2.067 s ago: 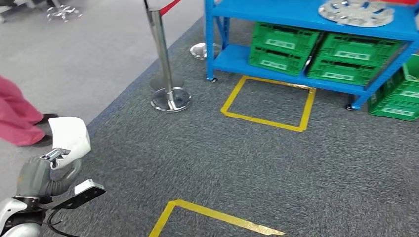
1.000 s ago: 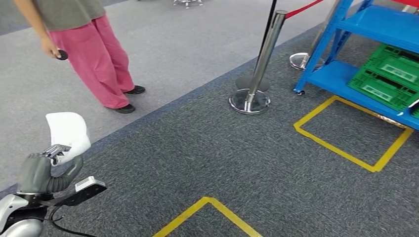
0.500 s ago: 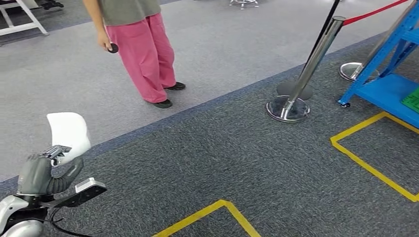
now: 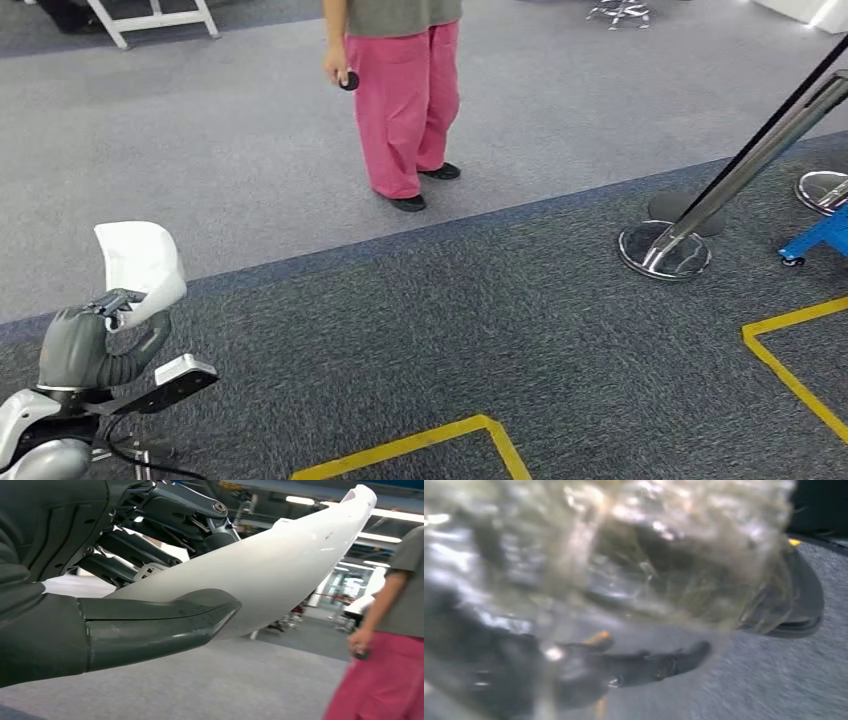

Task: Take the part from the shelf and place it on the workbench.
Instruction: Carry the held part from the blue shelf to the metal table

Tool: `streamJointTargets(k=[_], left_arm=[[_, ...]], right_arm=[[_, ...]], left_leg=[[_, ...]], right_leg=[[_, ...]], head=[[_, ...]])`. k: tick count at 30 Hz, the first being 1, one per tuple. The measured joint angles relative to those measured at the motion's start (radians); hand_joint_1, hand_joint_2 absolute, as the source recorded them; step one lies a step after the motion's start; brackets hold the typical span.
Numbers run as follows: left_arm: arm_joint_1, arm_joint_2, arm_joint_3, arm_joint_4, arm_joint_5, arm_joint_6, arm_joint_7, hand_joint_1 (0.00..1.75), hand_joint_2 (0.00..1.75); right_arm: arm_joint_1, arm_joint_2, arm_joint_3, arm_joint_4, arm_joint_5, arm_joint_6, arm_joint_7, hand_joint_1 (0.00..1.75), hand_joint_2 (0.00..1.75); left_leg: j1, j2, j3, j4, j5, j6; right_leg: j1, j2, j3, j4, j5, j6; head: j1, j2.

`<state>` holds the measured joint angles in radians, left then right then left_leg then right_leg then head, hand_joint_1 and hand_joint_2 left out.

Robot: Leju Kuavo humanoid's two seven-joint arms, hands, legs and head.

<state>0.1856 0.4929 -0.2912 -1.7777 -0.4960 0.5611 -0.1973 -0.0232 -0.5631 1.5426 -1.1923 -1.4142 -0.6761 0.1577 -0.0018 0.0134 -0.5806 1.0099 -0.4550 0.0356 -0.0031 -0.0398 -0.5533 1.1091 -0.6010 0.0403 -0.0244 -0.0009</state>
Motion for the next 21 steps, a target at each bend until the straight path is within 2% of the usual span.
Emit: streamJointTargets(k=[1, 2, 3, 4, 5, 6, 7, 8, 9, 10, 11, 12, 14, 15, 16, 17, 18, 19, 20, 21], left_arm=[[-0.002, -0.001, 0.000, 0.000, 0.000, 0.000, 0.000, 1.75, 1.75], [-0.002, -0.003, 0.000, 0.000, 0.000, 0.000, 0.000, 1.75, 1.75], [-0.002, -0.004, -0.001, 0.000, 0.000, 0.000, 0.000, 1.75, 1.75], [-0.001, -0.005, -0.001, 0.000, 0.000, 0.000, 0.000, 1.75, 1.75], [-0.001, -0.005, -0.001, 0.000, 0.000, 0.000, 0.000, 1.75, 1.75], [-0.001, -0.005, -0.001, 0.000, 0.000, 0.000, 0.000, 1.75, 1.75], [-0.002, -0.006, -0.001, 0.000, 0.000, 0.000, -0.001, 1.75, 1.75], [-0.002, -0.006, -0.001, 0.000, 0.000, 0.000, -0.001, 1.75, 1.75], [-0.002, -0.006, -0.001, 0.000, 0.000, -0.001, -0.001, 1.75, 1.75], [-0.001, -0.006, 0.000, 0.000, 0.000, -0.001, -0.002, 1.75, 1.75], [0.000, -0.006, 0.000, 0.000, 0.000, -0.001, -0.002, 1.75, 1.75], [0.002, -0.006, 0.000, 0.000, 0.000, -0.001, -0.002, 1.75, 1.75], [0.000, -0.005, 0.000, 0.000, 0.000, 0.000, -0.002, 1.75, 1.75], [-0.001, -0.005, 0.000, 0.000, 0.000, 0.000, -0.002, 1.75, 1.75], [-0.002, -0.005, 0.000, 0.000, 0.000, -0.001, -0.002, 1.75, 1.75], [-0.002, -0.005, 0.000, 0.000, 0.000, -0.001, -0.003, 1.75, 1.75], [0.000, -0.005, 0.000, 0.001, 0.000, 0.000, -0.003, 1.75, 1.75], [0.001, -0.005, 0.000, 0.001, 0.000, 0.000, -0.003, 1.75, 1.75], [0.001, -0.005, 0.000, 0.001, 0.001, 0.000, -0.002, 1.75, 1.75], [0.001, -0.004, 0.000, 0.001, 0.001, 0.000, -0.002, 1.75, 1.75]], right_arm=[[0.002, 0.000, 0.000, 0.000, 0.000, 0.000, -0.001, 0.00, 0.00], [0.004, 0.000, 0.001, 0.000, 0.001, 0.000, -0.002, 0.00, 0.00], [0.006, 0.000, 0.001, 0.001, 0.003, 0.000, -0.002, 0.00, 0.00], [0.007, 0.000, 0.001, 0.001, 0.007, 0.001, -0.002, 0.00, 0.00], [0.007, 0.000, 0.001, 0.001, 0.011, 0.001, -0.002, 0.00, 0.00], [0.008, 0.000, 0.001, 0.001, 0.014, 0.001, -0.002, 0.00, 0.00], [0.008, 0.000, 0.001, 0.001, 0.016, 0.002, -0.002, 0.00, 0.00], [0.007, 0.000, 0.001, 0.002, 0.018, 0.002, -0.004, 0.00, 0.00], [0.006, 0.000, 0.001, 0.002, 0.019, 0.002, -0.008, 0.00, 0.00], [0.006, 0.000, 0.001, 0.003, 0.020, 0.003, -0.011, 0.00, 0.00], [0.004, 0.000, 0.001, 0.003, 0.020, 0.003, -0.014, 0.00, 0.00], [0.003, 0.000, 0.001, 0.003, 0.020, 0.004, -0.014, 0.00, 0.00], [0.004, 0.000, 0.001, 0.003, 0.020, 0.004, -0.014, 0.00, 0.00], [0.005, 0.000, 0.001, 0.003, 0.020, 0.004, -0.014, 0.00, 0.00], [0.007, 0.000, 0.001, 0.004, 0.020, 0.004, -0.014, 0.00, 0.00], [0.008, 0.000, 0.001, 0.004, 0.021, 0.004, -0.014, 0.00, 0.00], [0.008, 0.000, 0.001, 0.004, 0.022, 0.004, -0.014, 0.00, 0.00], [0.008, 0.000, 0.001, 0.004, 0.024, 0.004, -0.014, 0.00, 0.00], [0.007, 0.000, 0.001, 0.005, 0.027, 0.005, -0.014, 0.00, 0.00], [0.007, 0.000, 0.001, 0.005, 0.031, 0.005, -0.014, 0.00, 0.00]], left_leg=[[0.000, -0.013, 0.000, 0.000, 0.000, 0.003], [-0.001, -0.027, 0.000, 0.000, -0.001, 0.004], [-0.001, -0.042, 0.001, 0.001, -0.002, 0.005], [-0.002, -0.057, 0.003, 0.001, -0.003, 0.005], [-0.002, -0.072, 0.006, 0.001, -0.004, 0.004], [-0.001, -0.087, 0.009, 0.001, -0.006, 0.002], [-0.002, -0.101, 0.011, 0.003, -0.008, -0.001], [-0.002, -0.114, 0.010, 0.004, -0.009, -0.006], [-0.001, -0.127, 0.007, 0.005, -0.009, -0.011], [0.000, -0.139, 0.004, 0.005, -0.008, -0.017], [0.002, -0.151, 0.001, 0.003, -0.006, -0.023], [0.003, -0.146, -0.001, 0.006, -0.008, -0.028], [0.001, -0.093, -0.022, 0.055, -0.042, -0.038], [0.001, -0.057, -0.046, 0.108, -0.074, -0.042], [0.002, -0.035, -0.078, 0.176, -0.107, -0.046], [0.004, -0.027, -0.109, 0.237, -0.131, -0.050], [0.006, -0.024, -0.128, 0.274, -0.138, -0.052], [0.007, -0.022, -0.130, 0.277, -0.126, -0.053], [0.007, -0.017, -0.110, 0.238, -0.095, -0.052], [0.006, -0.003, -0.075, 0.173, -0.057, -0.049]], right_leg=[[-0.001, 0.024, -0.039, 0.073, -0.029, 0.001], [-0.001, 0.034, -0.078, 0.139, -0.050, 0.000], [0.000, 0.038, -0.105, 0.174, -0.049, 0.000], [0.000, 0.040, -0.113, 0.169, -0.027, -0.002], [-0.001, 0.046, -0.102, 0.127, 0.011, -0.005], [-0.002, 0.061, -0.078, 0.058, 0.057, -0.007], [-0.004, 0.085, -0.051, -0.011, 0.089, -0.010], [-0.006, 0.105, -0.027, -0.062, 0.108, -0.011], [-0.007, 0.119, -0.013, -0.091, 0.113, -0.013], [-0.007, 0.119, -0.006, -0.099, 0.109, -0.016], [-0.006, 0.108, -0.002, -0.102, 0.110, -0.019], [-0.006, 0.095, 0.001, -0.105, 0.112, -0.024], [-0.006, 0.067, 0.008, -0.114, 0.113, -0.036], [-0.005, 0.053, 0.010, -0.115, 0.112, -0.041], [-0.003, 0.039, 0.011, -0.116, 0.109, -0.045], [-0.001, 0.024, 0.012, -0.115, 0.107, -0.047], [0.001, 0.010, 0.013, -0.115, 0.105, -0.049], [0.002, -0.005, 0.015, -0.115, 0.102, -0.049], [0.002, -0.018, 0.019, -0.115, 0.100, -0.048], [0.003, -0.031, 0.024, -0.115, 0.096, -0.046]], head=[[0.001, 0.000], [0.002, 0.000], [0.002, 0.000], [0.002, 0.000], [0.002, 0.000], [0.002, 0.000], [0.002, 0.000], [0.002, 0.000], [0.001, 0.000], [0.001, 0.000], [0.000, 0.000], [0.000, 0.000], [-0.003, 0.000], [-0.005, 0.000], [-0.007, 0.000], [-0.007, 0.000], [-0.007, 0.000], [-0.007, 0.000], [-0.007, 0.000], [-0.007, 0.000]])
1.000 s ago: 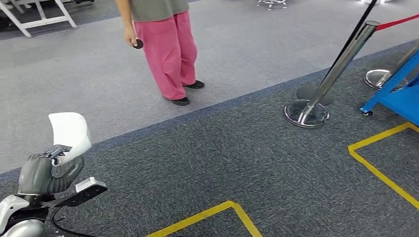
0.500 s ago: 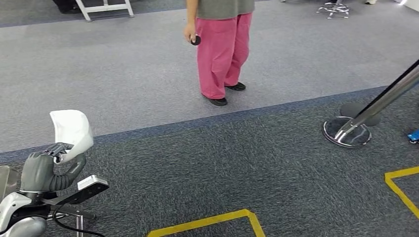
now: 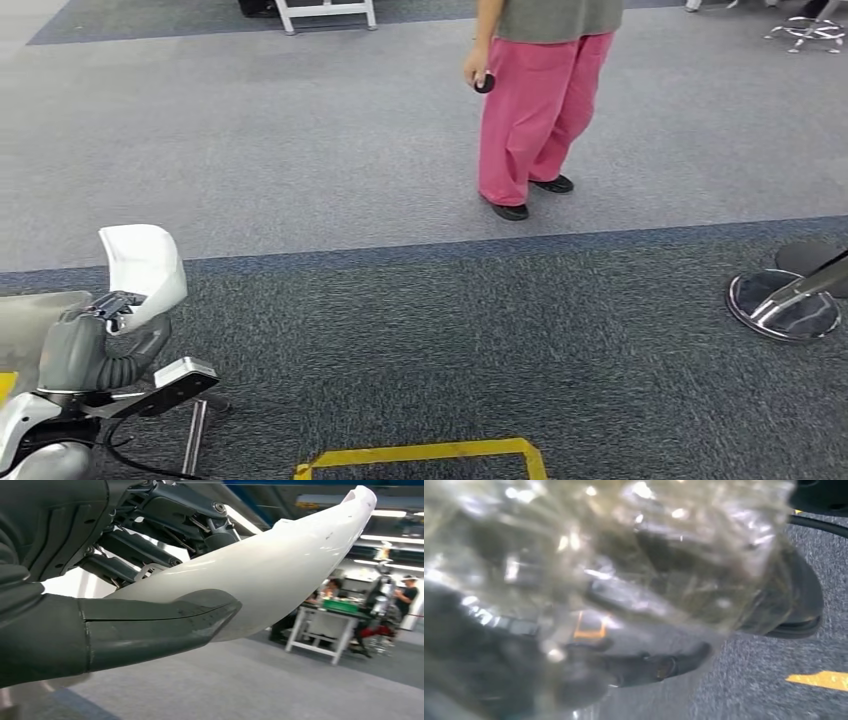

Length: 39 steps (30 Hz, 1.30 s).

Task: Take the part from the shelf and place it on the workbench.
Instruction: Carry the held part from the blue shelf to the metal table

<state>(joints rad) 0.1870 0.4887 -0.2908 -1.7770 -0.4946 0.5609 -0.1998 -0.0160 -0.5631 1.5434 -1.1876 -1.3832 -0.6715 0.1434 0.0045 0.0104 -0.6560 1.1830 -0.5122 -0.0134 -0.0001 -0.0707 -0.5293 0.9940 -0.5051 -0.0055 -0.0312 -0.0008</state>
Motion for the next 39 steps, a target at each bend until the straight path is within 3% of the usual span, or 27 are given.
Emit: streamJointTargets(k=[2, 3, 5, 6, 8, 10, 12, 13, 15, 16, 18, 19, 20, 21, 22, 23, 25, 27, 28, 30, 32, 34, 36, 37, 39], left_arm=[[-0.001, 0.001, 0.001, 0.000, 0.002, 0.000, 0.000, 1.75, 1.75], [0.000, 0.001, 0.001, 0.000, 0.003, 0.001, 0.000, 1.75, 1.75], [0.005, 0.001, 0.003, 0.000, 0.005, 0.001, 0.000, 1.75, 1.75], [0.008, 0.001, 0.004, -0.001, 0.006, 0.001, 0.000, 1.75, 1.75], [0.011, 0.001, 0.006, -0.001, 0.007, 0.001, 0.000, 1.75, 1.75], [0.010, 0.000, 0.007, -0.001, 0.007, 0.001, 0.000, 1.75, 1.75], [0.012, -0.002, 0.007, -0.001, 0.007, 0.000, 0.000, 1.75, 1.75], [0.012, -0.002, 0.007, -0.001, 0.007, 0.000, 0.000, 1.75, 1.75], [0.012, -0.004, 0.007, -0.001, 0.007, 0.000, 0.000, 1.75, 1.75], [0.012, -0.004, 0.007, -0.001, 0.007, 0.000, 0.000, 1.75, 1.75], [0.011, -0.004, 0.007, -0.001, 0.005, 0.000, 0.000, 1.75, 1.75], [0.012, -0.003, 0.008, -0.001, 0.005, -0.001, 0.000, 1.75, 1.75], [0.013, -0.003, 0.008, -0.001, 0.004, -0.001, 0.000, 1.75, 1.75], [0.015, -0.002, 0.008, -0.001, 0.004, -0.001, 0.000, 1.75, 1.75], [0.016, -0.002, 0.008, -0.001, 0.003, -0.001, 0.000, 1.75, 1.75], [0.016, -0.001, 0.009, -0.001, 0.002, -0.001, 0.000, 1.75, 1.75], [0.013, 0.000, 0.009, -0.001, -0.001, 0.000, 0.000, 1.75, 1.75], [0.015, 0.000, 0.009, -0.001, -0.005, 0.000, 0.000, 1.75, 1.75], [0.017, 0.000, 0.008, -0.001, -0.008, 0.000, 0.000, 1.75, 1.75], [0.018, 0.000, 0.009, -0.001, -0.011, 0.000, 0.000, 1.75, 1.75], [0.016, 0.001, 0.010, -0.001, -0.015, 0.000, 0.000, 1.75, 1.75], [0.015, 0.001, 0.013, -0.002, -0.023, 0.001, 0.002, 1.75, 1.75], [0.018, 0.001, 0.016, -0.003, -0.030, 0.003, 0.003, 1.75, 1.75], [0.018, 0.002, 0.018, -0.004, -0.032, 0.005, 0.003, 1.75, 1.75], [0.016, 0.001, 0.020, -0.005, -0.037, 0.010, 0.003, 1.75, 1.75]], right_arm=[[0.000, 0.000, 0.000, 0.000, 0.007, 0.000, 0.000, 0.00, 0.00], [0.000, 0.000, 0.000, 0.000, 0.011, 0.000, 0.000, 0.00, 0.00], [-0.002, 0.000, 0.000, 0.000, 0.018, -0.001, 0.000, 0.00, 0.00], [-0.004, 0.000, 0.000, 0.000, 0.021, -0.001, 0.001, 0.00, 0.00], [-0.005, 0.000, 0.000, 0.000, 0.024, -0.002, 0.002, 0.00, 0.00], [-0.003, 0.000, 0.000, 0.001, 0.026, -0.002, 0.000, 0.00, 0.00], [-0.001, 0.000, 0.000, 0.001, 0.028, -0.002, -0.001, 0.00, 0.00], [0.000, 0.001, 0.000, 0.001, 0.029, -0.002, -0.001, 0.00, 0.00], [0.000, 0.001, 0.001, 0.002, 0.031, -0.002, 0.000, 0.00, 0.00], [0.000, 0.001, 0.001, 0.002, 0.031, -0.002, 0.000, 0.00, 0.00], [0.000, 0.002, 0.001, 0.003, 0.034, -0.003, -0.004, 0.00, 0.00], [0.000, 0.002, 0.000, 0.004, 0.037, -0.003, -0.007, 0.00, 0.00], [-0.001, 0.002, 0.000, 0.004, 0.039, -0.003, -0.010, 0.00, 0.00], [-0.001, 0.002, 0.001, 0.005, 0.041, -0.003, -0.011, 0.00, 0.00], [-0.001, 0.002, 0.001, 0.005, 0.043, -0.003, -0.009, 0.00, 0.00], [-0.001, 0.003, 0.001, 0.006, 0.044, -0.003, -0.008, 0.00, 0.00], [0.001, 0.003, 0.001, 0.006, 0.047, -0.003, -0.007, 0.00, 0.00], [0.002, 0.003, 0.001, 0.008, 0.050, -0.003, -0.007, 0.00, 0.00], [0.001, 0.003, 0.001, 0.008, 0.052, -0.003, -0.007, 0.00, 0.00], [0.001, 0.004, 0.001, 0.009, 0.055, -0.003, -0.007, 0.00, 0.00], [0.001, 0.005, 0.001, 0.010, 0.059, -0.003, -0.007, 0.00, 0.00], [-0.001, 0.006, 0.001, 0.011, 0.063, -0.002, -0.007, 0.00, 0.00], [-0.005, 0.007, 0.001, 0.012, 0.068, 0.000, -0.006, 0.00, 0.00], [-0.006, 0.007, 0.001, 0.012, 0.071, 0.001, -0.005, 0.00, 0.00], [-0.006, 0.008, 0.001, 0.013, 0.076, 0.004, -0.003, 0.00, 0.00]], left_leg=[[-0.010, 0.044, 0.064, -0.122, 0.042, 0.011], [-0.014, 0.058, 0.078, -0.153, 0.045, 0.018], [-0.018, 0.047, 0.081, -0.167, 0.041, 0.032], [-0.016, 0.035, 0.082, -0.171, 0.044, 0.037], [-0.011, 0.011, 0.085, -0.177, 0.048, 0.049], [-0.008, -0.012, 0.085, -0.178, 0.049, 0.055], [-0.007, -0.038, 0.086, -0.178, 0.049, 0.056], [-0.007, -0.053, 0.087, -0.177, 0.049, 0.055], [-0.005, -0.082, 0.091, -0.175, 0.046, 0.052], [-0.005, -0.096, 0.091, -0.173, 0.044, 0.048], [-0.005, -0.121, 0.085, -0.167, 0.043, 0.037], [-0.003, -0.134, 0.080, -0.166, 0.045, 0.030], [-0.001, -0.148, 0.076, -0.167, 0.047, 0.024], [0.000, -0.145, 0.074, -0.165, 0.047, 0.018], [0.000, -0.125, 0.067, -0.153, 0.038, 0.012], [-0.001, -0.094, 0.053, -0.123, 0.018, 0.008], [-0.002, -0.034, -0.001, -0.008, -0.044, 0.001], [0.001, -0.021, -0.053, 0.100, -0.080, -0.003], [0.002, -0.019, -0.057, 0.109, -0.071, -0.003], [0.000, -0.003, -0.008, 0.016, -0.005, 0.003], [-0.010, 0.043, 0.057, -0.108, 0.040, 0.015], [-0.019, 0.064, 0.077, -0.155, 0.038, 0.027], [-0.017, 0.041, 0.077, -0.164, 0.040, 0.038], [-0.014, 0.028, 0.080, -0.169, 0.042, 0.043], [-0.008, 0.004, 0.084, -0.175, 0.047, 0.052]], right_leg=[[0.005, -0.024, 0.009, 0.002, -0.009, 0.008], [0.008, -0.035, 0.012, 0.003, -0.013, 0.013], [0.010, -0.059, 0.017, 0.002, -0.019, 0.022], [0.008, -0.054, 0.018, 0.005, -0.024, 0.027], [0.003, -0.003, -0.003, 0.053, -0.057, 0.037], [-0.003, 0.055, -0.066, 0.180, -0.118, 0.044], [-0.004, 0.067, -0.130, 0.291, -0.148, 0.047], [-0.005, 0.069, -0.139, 0.295, -0.132, 0.048], [-0.010, 0.089, -0.100, 0.187, -0.052, 0.050], [-0.014, 0.115, -0.070, 0.117, -0.020, 0.051], [-0.020, 0.155, -0.027, 0.030, 0.003, 0.048], [-0.019, 0.158, -0.020, 0.020, -0.002, 0.044], [-0.019, 0.146, -0.015, 0.016, -0.002, 0.038], [-0.018, 0.133, -0.013, 0.014, 0.000, 0.032], [-0.018, 0.119, -0.011, 0.010, 0.001, 0.025], [-0.018, 0.104, -0.008, 0.007, 0.002, 0.019], [-0.015, 0.075, -0.005, 0.004, -0.001, 0.010], [-0.012, 0.045, -0.004, 0.004, -0.005, 0.006], [-0.011, 0.030, -0.002, 0.004, -0.007, 0.006], [-0.009, 0.002, 0.007, 0.004, -0.013, 0.008], [-0.003, -0.022, 0.017, 0.006, -0.022, 0.014], [0.002, -0.046, 0.020, 0.006, -0.028, 0.023], [0.003, -0.062, 0.025, 0.006, -0.034, 0.034], [0.001, -0.046, 0.023, 0.016, -0.045, 0.039], [-0.004, 0.018, -0.015, 0.096, -0.091, 0.048]], head=[[0.000, 0.000], [0.001, 0.000], [0.001, 0.000], [0.002, 0.000], [0.005, 0.000], [0.008, 0.000], [0.008, 0.000], [0.008, 0.000], [0.008, 0.000], [0.009, 0.000], [0.008, 0.000], [0.007, 0.000], [0.006, 0.000], [0.006, 0.000], [0.003, 0.000], [0.001, 0.000], [-0.005, 0.000], [-0.006, 0.000], [-0.006, 0.000], [-0.006, 0.000], [-0.006, 0.000], [-0.004, 0.000], [-0.003, 0.000], [-0.001, 0.000], [0.006, 0.000]])
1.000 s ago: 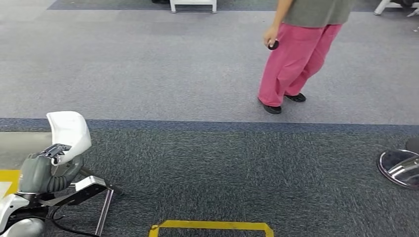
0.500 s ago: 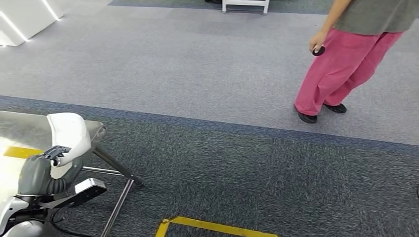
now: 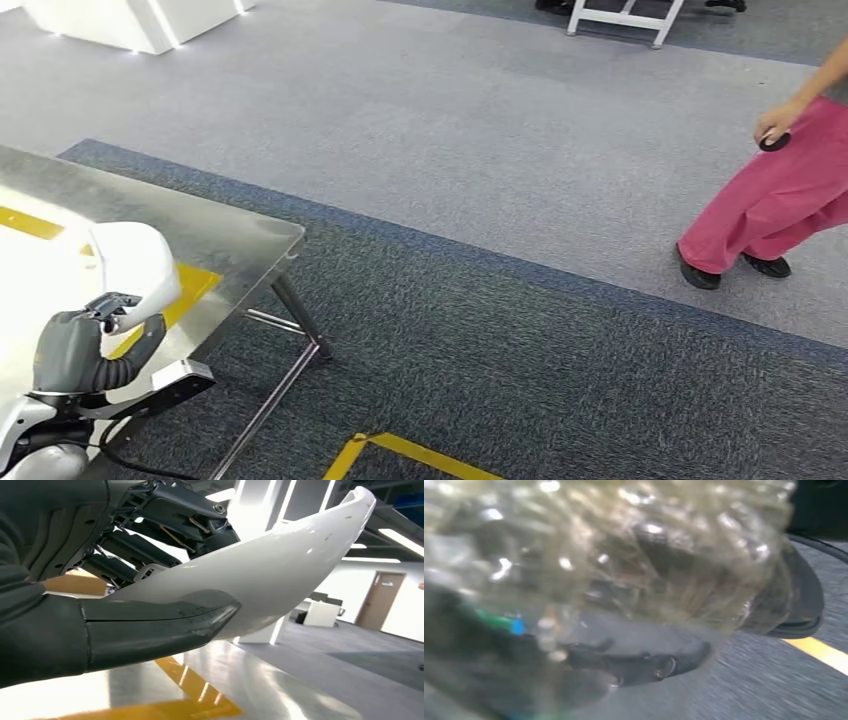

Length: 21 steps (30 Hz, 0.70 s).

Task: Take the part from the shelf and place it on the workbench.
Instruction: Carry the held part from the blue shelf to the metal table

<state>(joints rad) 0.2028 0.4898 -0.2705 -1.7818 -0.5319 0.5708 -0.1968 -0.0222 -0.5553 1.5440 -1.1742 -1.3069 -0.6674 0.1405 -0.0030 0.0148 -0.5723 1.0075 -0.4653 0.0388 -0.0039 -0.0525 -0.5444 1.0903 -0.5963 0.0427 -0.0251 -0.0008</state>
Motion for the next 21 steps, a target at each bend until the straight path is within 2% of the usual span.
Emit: streamJointTargets(k=[1, 2, 3, 4, 5, 6, 7, 8, 9, 10, 12, 13, 14, 16, 17, 18, 19, 20, 21], left_arm=[[-0.001, 0.000, 0.000, 0.000, -0.004, 0.002, 0.000, 1.75, 1.75], [-0.001, -0.001, 0.000, 0.000, -0.007, 0.004, 0.000, 1.75, 1.75], [0.000, -0.001, 0.000, 0.000, -0.010, 0.004, 0.000, 1.75, 1.75], [0.001, -0.001, 0.000, 0.000, -0.012, 0.004, 0.000, 1.75, 1.75], [0.002, -0.002, 0.000, 0.000, -0.013, 0.005, 0.000, 1.75, 1.75], [0.002, -0.002, 0.000, 0.000, -0.014, 0.005, 0.000, 1.75, 1.75], [0.002, -0.002, 0.000, 0.000, -0.016, 0.006, 0.000, 1.75, 1.75], [0.001, -0.001, 0.000, 0.000, -0.018, 0.007, 0.001, 1.75, 1.75], [0.001, -0.001, 0.000, -0.001, -0.022, 0.007, 0.002, 1.75, 1.75], [0.002, 0.000, 0.000, -0.001, -0.025, 0.008, 0.004, 1.75, 1.75], [0.005, 0.001, 0.001, -0.001, -0.029, 0.009, 0.005, 1.75, 1.75], [0.007, 0.003, 0.002, -0.001, -0.030, 0.010, 0.006, 1.75, 1.75], [0.006, 0.005, 0.003, -0.001, -0.031, 0.011, 0.006, 1.75, 1.75], [0.003, 0.007, 0.004, -0.001, -0.035, 0.014, 0.008, 1.75, 1.75], [0.002, 0.007, 0.003, -0.001, -0.039, 0.015, 0.008, 1.75, 1.75], [0.003, 0.007, 0.003, -0.001, -0.043, 0.016, 0.010, 1.75, 1.75], [0.004, 0.007, 0.002, -0.001, -0.046, 0.017, 0.011, 1.75, 1.75], [0.005, 0.007, 0.003, -0.001, -0.049, 0.018, 0.012, 1.75, 1.75], [0.005, 0.007, 0.003, -0.001, -0.050, 0.019, 0.014, 1.75, 1.75]], right_arm=[[0.001, 0.000, 0.000, 0.001, 0.002, 0.002, 0.000, 0.00, 0.00], [0.002, 0.001, 0.000, 0.002, 0.004, 0.005, 0.000, 0.00, 0.00], [0.003, 0.001, 0.000, 0.004, 0.005, 0.007, 0.000, 0.00, 0.00], [0.004, 0.002, 0.001, 0.005, 0.006, 0.008, 0.000, 0.00, 0.00], [0.005, 0.002, 0.001, 0.006, 0.007, 0.009, 0.000, 0.00, 0.00], [0.005, 0.003, 0.002, 0.007, 0.008, 0.009, 0.000, 0.00, 0.00], [0.005, 0.003, 0.002, 0.009, 0.008, 0.009, 0.001, 0.00, 0.00], [0.005, 0.003, 0.002, 0.010, 0.008, 0.009, 0.000, 0.00, 0.00], [0.005, 0.003, 0.002, 0.011, 0.008, 0.010, -0.001, 0.00, 0.00], [0.004, 0.004, 0.002, 0.011, 0.007, 0.010, -0.003, 0.00, 0.00], [0.002, 0.005, 0.002, 0.012, 0.007, 0.011, -0.005, 0.00, 0.00], [0.001, 0.006, 0.002, 0.013, 0.007, 0.011, -0.004, 0.00, 0.00], [0.001, 0.007, 0.002, 0.014, 0.008, 0.011, -0.004, 0.00, 0.00], [0.003, 0.008, 0.003, 0.015, 0.007, 0.012, -0.003, 0.00, 0.00], [0.004, 0.008, 0.004, 0.015, 0.007, 0.013, -0.003, 0.00, 0.00], [0.005, 0.008, 0.004, 0.016, 0.007, 0.014, -0.003, 0.00, 0.00], [0.005, 0.008, 0.004, 0.016, 0.007, 0.015, -0.003, 0.00, 0.00], [0.005, 0.008, 0.004, 0.017, 0.007, 0.016, -0.003, 0.00, 0.00], [0.005, 0.008, 0.004, 0.017, 0.007, 0.018, -0.003, 0.00, 0.00]], left_leg=[[0.000, -0.013, -0.001, 0.000, 0.000, 0.002], [0.000, -0.026, -0.001, 0.000, 0.001, 0.004], [0.000, -0.039, -0.001, 0.001, 0.001, 0.004], [0.000, -0.054, -0.001, 0.001, 0.001, 0.004], [0.001, -0.069, 0.001, 0.001, 0.000, 0.003], [0.001, -0.083, 0.003, 0.002, 0.000, 0.002], [0.000, -0.097, 0.004, 0.002, -0.001, -0.001], [0.000, -0.109, 0.003, 0.004, -0.002, -0.005], [0.000, -0.121, 0.000, 0.005, -0.002, -0.010], [0.001, -0.133, -0.004, 0.006, 0.000, -0.017], [0.005, -0.149, -0.011, 0.005, 0.003, -0.029], [0.004, -0.134, -0.016, 0.014, -0.004, -0.035], [0.003, -0.109, -0.027, 0.039, -0.022, -0.040], [0.004, -0.048, -0.077, 0.148, -0.083, -0.049], [0.006, -0.034, -0.108, 0.212, -0.110, -0.054], [0.009, -0.028, -0.131, 0.259, -0.123, -0.057], [0.011, -0.024, -0.138, 0.274, -0.118, -0.060], [0.012, -0.020, -0.126, 0.249, -0.093, -0.060], [0.013, -0.011, -0.096, 0.191, -0.056, -0.059]], right_leg=[[-0.001, 0.029, -0.035, 0.068, -0.030, 0.002], [-0.003, 0.043, -0.073, 0.137, -0.054, 0.004], [-0.003, 0.049, -0.101, 0.182, -0.061, 0.005], [-0.003, 0.051, -0.113, 0.191, -0.047, 0.005], [-0.004, 0.054, -0.105, 0.159, -0.014, 0.005], [-0.006, 0.063, -0.081, 0.094, 0.030, 0.004], [-0.009, 0.086, -0.052, 0.025, 0.063, 0.003], [-0.012, 0.106, -0.024, -0.034, 0.083, 0.001], [-0.014, 0.121, -0.006, -0.071, 0.091, -0.002], [-0.014, 0.127, 0.002, -0.084, 0.087, -0.005], [-0.014, 0.104, 0.008, -0.091, 0.089, -0.016], [-0.015, 0.091, 0.011, -0.095, 0.091, -0.023], [-0.016, 0.078, 0.013, -0.099, 0.092, -0.029], [-0.016, 0.050, 0.016, -0.102, 0.090, -0.038], [-0.015, 0.035, 0.017, -0.102, 0.088, -0.039], [-0.015, 0.021, 0.019, -0.102, 0.086, -0.040], [-0.014, 0.007, 0.021, -0.101, 0.084, -0.039], [-0.014, -0.006, 0.025, -0.101, 0.081, -0.037], [-0.014, -0.019, 0.030, -0.101, 0.077, -0.035]], head=[[0.004, 0.000], [0.005, 0.000], [0.005, 0.000], [0.005, 0.000], [0.005, 0.000], [0.006, 0.000], [0.006, 0.000], [0.005, 0.000], [0.004, 0.000], [0.004, 0.000], [0.004, 0.000], [0.001, 0.000], [-0.002, 0.000], [-0.010, 0.000], [-0.011, 0.000], [-0.011, 0.000], [-0.011, 0.000], [-0.011, 0.000], [-0.011, 0.000]])
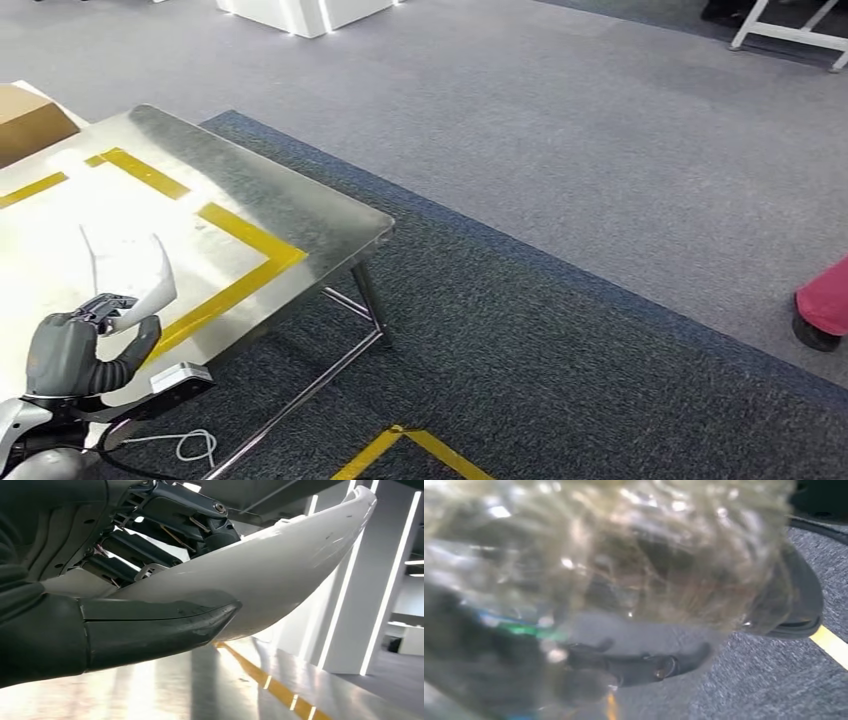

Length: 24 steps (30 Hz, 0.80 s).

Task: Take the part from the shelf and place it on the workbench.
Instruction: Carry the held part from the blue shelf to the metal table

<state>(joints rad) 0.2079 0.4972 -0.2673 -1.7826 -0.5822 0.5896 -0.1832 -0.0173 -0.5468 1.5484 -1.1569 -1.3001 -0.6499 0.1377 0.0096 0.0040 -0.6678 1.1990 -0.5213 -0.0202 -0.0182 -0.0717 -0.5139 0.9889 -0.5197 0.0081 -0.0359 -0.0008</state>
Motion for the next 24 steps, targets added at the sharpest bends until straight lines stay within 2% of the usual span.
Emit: streamJointTargets(k=[2, 3, 4, 6, 7, 8, 9, 10, 11, 12, 13, 14, 15, 16, 17, 18, 19, 21, 22, 24], left_arm=[[-0.001, 0.001, 0.001, 0.000, -0.004, 0.002, 0.001, 1.75, 1.75], [-0.002, 0.001, 0.001, 0.000, -0.007, 0.004, 0.002, 1.75, 1.75], [-0.002, 0.001, 0.001, 0.000, -0.011, 0.005, 0.004, 1.75, 1.75], [0.000, 0.001, 0.001, 0.000, -0.016, 0.007, 0.007, 1.75, 1.75], [0.001, 0.001, 0.001, -0.001, -0.016, 0.007, 0.008, 1.75, 1.75], [0.001, 0.001, 0.001, -0.001, -0.017, 0.008, 0.008, 1.75, 1.75], [-0.001, 0.001, 0.001, -0.001, -0.018, 0.008, 0.009, 1.75, 1.75], [-0.003, 0.000, 0.001, -0.001, -0.019, 0.009, 0.010, 1.75, 1.75], [-0.004, 0.000, 0.000, -0.001, -0.021, 0.010, 0.010, 1.75, 1.75], [-0.004, -0.001, 0.000, -0.001, -0.022, 0.010, 0.010, 1.75, 1.75], [-0.003, -0.002, 0.000, -0.001, -0.024, 0.010, 0.010, 1.75, 1.75], [-0.003, -0.003, 0.000, -0.001, -0.025, 0.010, 0.010, 1.75, 1.75], [-0.003, -0.003, 0.000, -0.001, -0.026, 0.010, 0.011, 1.75, 1.75], [-0.003, -0.004, 0.000, -0.001, -0.028, 0.011, 0.011, 1.75, 1.75], [-0.003, -0.004, 0.000, -0.001, -0.030, 0.011, 0.012, 1.75, 1.75], [-0.004, -0.004, 0.000, -0.001, -0.032, 0.012, 0.014, 1.75, 1.75], [-0.003, -0.004, 0.000, -0.001, -0.033, 0.013, 0.016, 1.75, 1.75], [0.001, -0.003, 0.000, -0.001, -0.035, 0.015, 0.020, 1.75, 1.75], [0.004, -0.002, 0.001, -0.001, -0.035, 0.017, 0.021, 1.75, 1.75], [0.004, 0.002, 0.002, -0.001, -0.035, 0.020, 0.024, 1.75, 1.75]], right_arm=[[-0.001, 0.000, 0.000, 0.000, 0.000, 0.002, 0.000, 0.00, 0.00], [-0.001, 0.001, 0.000, 0.001, 0.000, 0.002, 0.000, 0.00, 0.00], [-0.002, 0.001, 0.000, 0.001, 0.000, 0.003, 0.000, 0.00, 0.00], [-0.006, 0.001, 0.000, 0.002, 0.001, 0.004, 0.000, 0.00, 0.00], [-0.008, 0.001, 0.000, 0.002, 0.001, 0.004, 0.000, 0.00, 0.00], [-0.009, 0.001, 0.000, 0.002, 0.001, 0.004, 0.000, 0.00, 0.00], [-0.010, 0.001, 0.000, 0.002, 0.001, 0.004, -0.001, 0.00, 0.00], [-0.009, 0.001, 0.000, 0.003, 0.002, 0.004, -0.003, 0.00, 0.00], [-0.008, 0.001, 0.001, 0.003, 0.002, 0.004, -0.004, 0.00, 0.00], [-0.006, 0.001, 0.002, 0.003, 0.002, 0.004, -0.006, 0.00, 0.00], [-0.005, 0.001, 0.003, 0.003, 0.002, 0.004, -0.005, 0.00, 0.00], [-0.003, 0.001, 0.003, 0.003, 0.002, 0.004, -0.005, 0.00, 0.00], [-0.002, 0.001, 0.003, 0.003, 0.002, 0.004, -0.004, 0.00, 0.00], [-0.001, 0.001, 0.004, 0.003, 0.001, 0.003, -0.003, 0.00, 0.00], [-0.001, 0.001, 0.004, 0.003, 0.001, 0.003, -0.003, 0.00, 0.00], [-0.001, 0.001, 0.004, 0.004, 0.000, 0.003, -0.006, 0.00, 0.00], [-0.001, 0.001, 0.004, 0.004, -0.001, 0.003, -0.009, 0.00, 0.00], [-0.002, 0.001, 0.004, 0.004, -0.002, 0.002, -0.014, 0.00, 0.00], [-0.002, 0.001, 0.004, 0.004, -0.003, 0.002, -0.013, 0.00, 0.00], [-0.001, 0.002, 0.004, 0.005, -0.002, 0.001, -0.011, 0.00, 0.00]], left_leg=[[-0.007, 0.042, 0.067, -0.127, 0.048, 0.007], [-0.010, 0.058, 0.085, -0.165, 0.055, 0.013], [-0.015, 0.066, 0.091, -0.179, 0.051, 0.019], [-0.015, 0.046, 0.088, -0.183, 0.051, 0.032], [-0.013, 0.034, 0.089, -0.185, 0.052, 0.037], [-0.010, 0.022, 0.089, -0.188, 0.054, 0.043], [-0.007, 0.011, 0.090, -0.190, 0.056, 0.049], [-0.006, 0.000, 0.090, -0.190, 0.056, 0.052], [-0.006, -0.012, 0.090, -0.190, 0.056, 0.056], [-0.006, -0.026, 0.090, -0.190, 0.056, 0.057], [-0.007, -0.040, 0.091, -0.189, 0.055, 0.057], [-0.007, -0.055, 0.092, -0.189, 0.055, 0.057], [-0.007, -0.070, 0.094, -0.189, 0.054, 0.056], [-0.006, -0.084, 0.096, -0.189, 0.054, 0.055], [-0.006, -0.098, 0.096, -0.188, 0.052, 0.052], [-0.006, -0.111, 0.093, -0.186, 0.052, 0.047], [-0.005, -0.124, 0.089, -0.185, 0.053, 0.041], [-0.001, -0.149, 0.081, -0.187, 0.059, 0.026], [-0.001, -0.144, 0.080, -0.186, 0.058, 0.020], [-0.004, -0.090, 0.062, -0.148, 0.031, 0.009]], right_leg=[[0.004, -0.023, 0.011, 0.001, -0.010, 0.009], [0.007, -0.034, 0.013, 0.002, -0.014, 0.014], [0.010, -0.045, 0.016, 0.001, -0.019, 0.020], [0.012, -0.068, 0.023, -0.002, -0.024, 0.031], [0.010, -0.060, 0.025, 0.002, -0.031, 0.036], [0.009, -0.036, 0.017, 0.022, -0.046, 0.041], [0.007, -0.002, -0.005, 0.065, -0.071, 0.045], [0.006, 0.035, -0.038, 0.131, -0.102, 0.047], [0.005, 0.057, -0.079, 0.206, -0.131, 0.047], [0.005, 0.066, -0.115, 0.267, -0.147, 0.048], [0.006, 0.069, -0.138, 0.297, -0.144, 0.047], [0.006, 0.071, -0.141, 0.284, -0.118, 0.046], [0.005, 0.077, -0.126, 0.233, -0.077, 0.043], [0.004, 0.098, -0.100, 0.162, -0.033, 0.039], [0.001, 0.123, -0.074, 0.095, -0.002, 0.035], [-0.001, 0.145, -0.053, 0.047, 0.013, 0.031], [-0.001, 0.159, -0.041, 0.023, 0.015, 0.027], [0.000, 0.145, -0.030, 0.013, 0.011, 0.019], [0.000, 0.132, -0.027, 0.009, 0.013, 0.014], [-0.003, 0.104, -0.020, 0.001, 0.016, 0.004]], head=[[0.000, 0.000], [0.000, 0.000], [0.001, 0.000], [0.002, 0.000], [0.004, 0.000], [0.005, 0.000], [0.007, 0.000], [0.010, 0.000], [0.011, 0.000], [0.012, 0.000], [0.012, 0.000], [0.012, 0.000], [0.012, 0.000], [0.012, 0.000], [0.012, 0.000], [0.012, 0.000], [0.012, 0.000], [0.011, 0.000], [0.012, 0.000], [0.005, 0.000]])
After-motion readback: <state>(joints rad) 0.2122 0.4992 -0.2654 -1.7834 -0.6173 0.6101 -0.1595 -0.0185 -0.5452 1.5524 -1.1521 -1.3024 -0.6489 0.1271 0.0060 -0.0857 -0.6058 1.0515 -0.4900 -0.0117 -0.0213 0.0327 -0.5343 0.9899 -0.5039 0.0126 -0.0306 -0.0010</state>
